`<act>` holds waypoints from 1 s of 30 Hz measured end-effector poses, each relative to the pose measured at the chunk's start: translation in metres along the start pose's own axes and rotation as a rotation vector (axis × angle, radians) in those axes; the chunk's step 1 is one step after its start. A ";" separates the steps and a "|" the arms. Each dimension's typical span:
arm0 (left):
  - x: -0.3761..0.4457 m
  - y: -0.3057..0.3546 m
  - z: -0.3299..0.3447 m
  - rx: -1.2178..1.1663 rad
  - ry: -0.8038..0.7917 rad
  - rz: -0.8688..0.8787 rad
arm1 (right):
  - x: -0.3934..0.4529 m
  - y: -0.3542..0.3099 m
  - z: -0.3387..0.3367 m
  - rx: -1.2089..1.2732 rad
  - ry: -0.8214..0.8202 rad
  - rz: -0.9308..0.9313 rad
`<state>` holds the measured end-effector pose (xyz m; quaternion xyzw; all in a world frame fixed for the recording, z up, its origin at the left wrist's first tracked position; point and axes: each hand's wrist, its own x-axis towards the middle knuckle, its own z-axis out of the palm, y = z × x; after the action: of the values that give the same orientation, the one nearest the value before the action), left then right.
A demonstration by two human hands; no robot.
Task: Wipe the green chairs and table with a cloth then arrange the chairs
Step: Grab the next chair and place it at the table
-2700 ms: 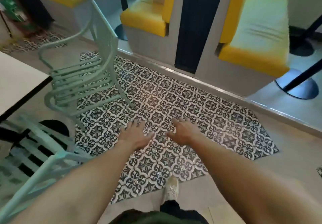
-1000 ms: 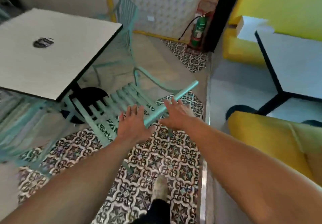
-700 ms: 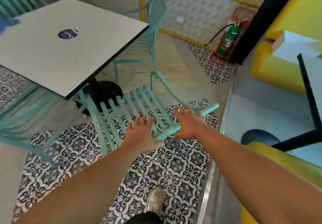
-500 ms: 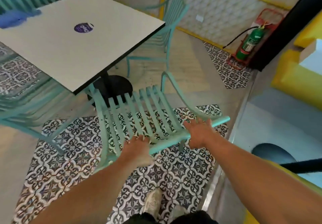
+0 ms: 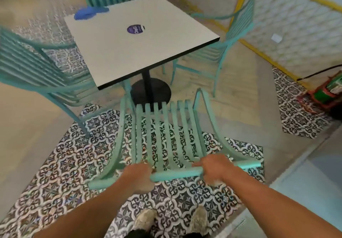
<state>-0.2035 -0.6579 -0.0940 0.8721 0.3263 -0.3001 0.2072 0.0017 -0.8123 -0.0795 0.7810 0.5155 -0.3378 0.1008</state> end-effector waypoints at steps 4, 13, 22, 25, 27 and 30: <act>0.005 0.058 0.016 -0.076 0.010 -0.003 | -0.007 0.055 -0.008 -0.011 -0.013 0.033; 0.030 0.116 0.007 -0.125 0.068 -0.038 | 0.005 0.114 -0.040 -0.088 0.011 0.016; 0.068 0.115 -0.034 -0.162 0.102 -0.074 | 0.056 0.129 -0.078 -0.153 0.035 -0.024; 0.081 0.117 -0.049 -0.170 0.129 -0.089 | 0.075 0.134 -0.096 -0.191 0.042 -0.050; 0.088 0.119 -0.057 -0.185 0.144 -0.094 | 0.084 0.138 -0.107 -0.216 0.046 -0.066; 0.098 0.121 -0.065 -0.185 0.156 -0.100 | 0.096 0.144 -0.117 -0.223 0.062 -0.073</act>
<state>-0.0348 -0.6625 -0.0907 0.8525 0.4107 -0.2100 0.2459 0.2006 -0.7471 -0.0797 0.7557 0.5807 -0.2575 0.1591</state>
